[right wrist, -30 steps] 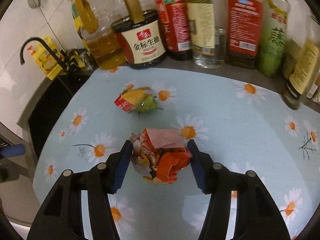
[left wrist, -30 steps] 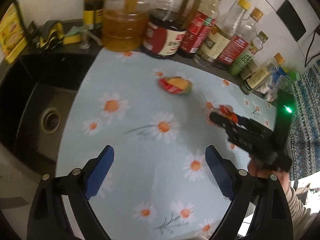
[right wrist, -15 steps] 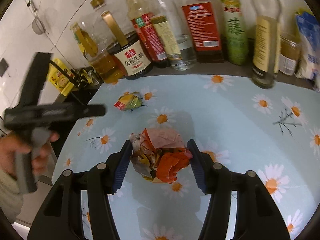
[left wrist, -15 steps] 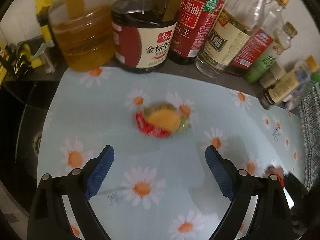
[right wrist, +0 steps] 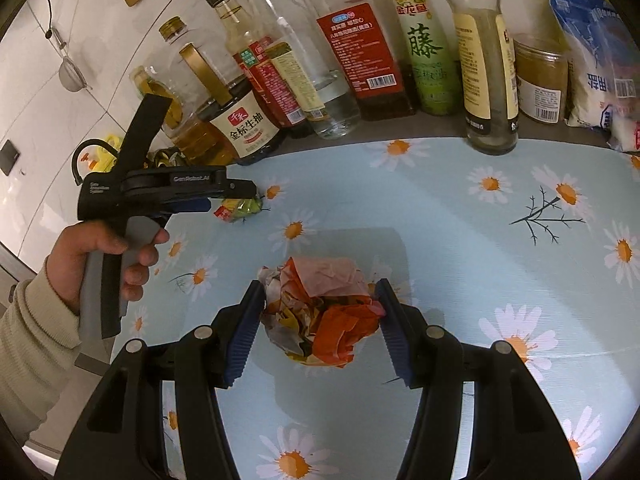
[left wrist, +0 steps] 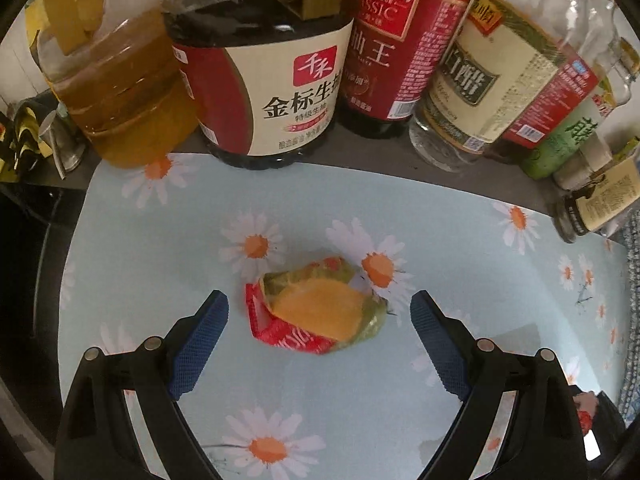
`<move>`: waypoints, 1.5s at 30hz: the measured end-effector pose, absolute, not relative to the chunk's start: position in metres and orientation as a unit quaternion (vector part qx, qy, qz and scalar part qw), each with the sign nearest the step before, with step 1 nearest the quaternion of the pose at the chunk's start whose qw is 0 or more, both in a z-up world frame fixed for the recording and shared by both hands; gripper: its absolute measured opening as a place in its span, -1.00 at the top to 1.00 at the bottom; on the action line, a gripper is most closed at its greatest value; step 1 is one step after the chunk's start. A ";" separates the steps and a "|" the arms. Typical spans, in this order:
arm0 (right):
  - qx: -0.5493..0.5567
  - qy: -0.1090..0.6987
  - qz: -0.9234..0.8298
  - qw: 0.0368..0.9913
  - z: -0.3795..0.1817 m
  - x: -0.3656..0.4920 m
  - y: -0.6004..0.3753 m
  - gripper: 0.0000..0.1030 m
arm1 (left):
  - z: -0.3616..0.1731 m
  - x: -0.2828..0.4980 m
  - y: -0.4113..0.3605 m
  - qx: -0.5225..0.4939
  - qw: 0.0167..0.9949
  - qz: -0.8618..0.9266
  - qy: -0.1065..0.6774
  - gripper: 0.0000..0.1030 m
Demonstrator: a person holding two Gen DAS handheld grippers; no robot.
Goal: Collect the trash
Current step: 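Grasp the red and yellow snack wrapper with the left tool while the right tool holds its wrapper, then carry both red wrappers down toward the black trash bin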
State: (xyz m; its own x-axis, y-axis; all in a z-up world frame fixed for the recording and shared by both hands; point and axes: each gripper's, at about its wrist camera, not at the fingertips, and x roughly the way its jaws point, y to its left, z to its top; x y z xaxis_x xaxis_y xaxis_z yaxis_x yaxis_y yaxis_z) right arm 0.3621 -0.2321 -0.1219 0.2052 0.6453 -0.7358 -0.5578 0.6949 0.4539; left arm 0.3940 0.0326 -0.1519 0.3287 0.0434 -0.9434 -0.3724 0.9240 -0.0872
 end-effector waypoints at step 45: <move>0.039 0.499 0.366 0.785 -0.108 0.302 -0.209 -0.11 | -0.120 0.260 0.022 -0.117 0.840 0.036 0.528 -0.34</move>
State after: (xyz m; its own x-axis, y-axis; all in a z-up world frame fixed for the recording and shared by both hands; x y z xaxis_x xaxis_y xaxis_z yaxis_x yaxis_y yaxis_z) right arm 0.3015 -0.2089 -0.1083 0.2354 0.6129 -0.7542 -0.5354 0.7295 0.4257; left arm 0.2602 0.0222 -0.1200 0.4390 -0.0640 -0.8962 -0.1842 0.9699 -0.1595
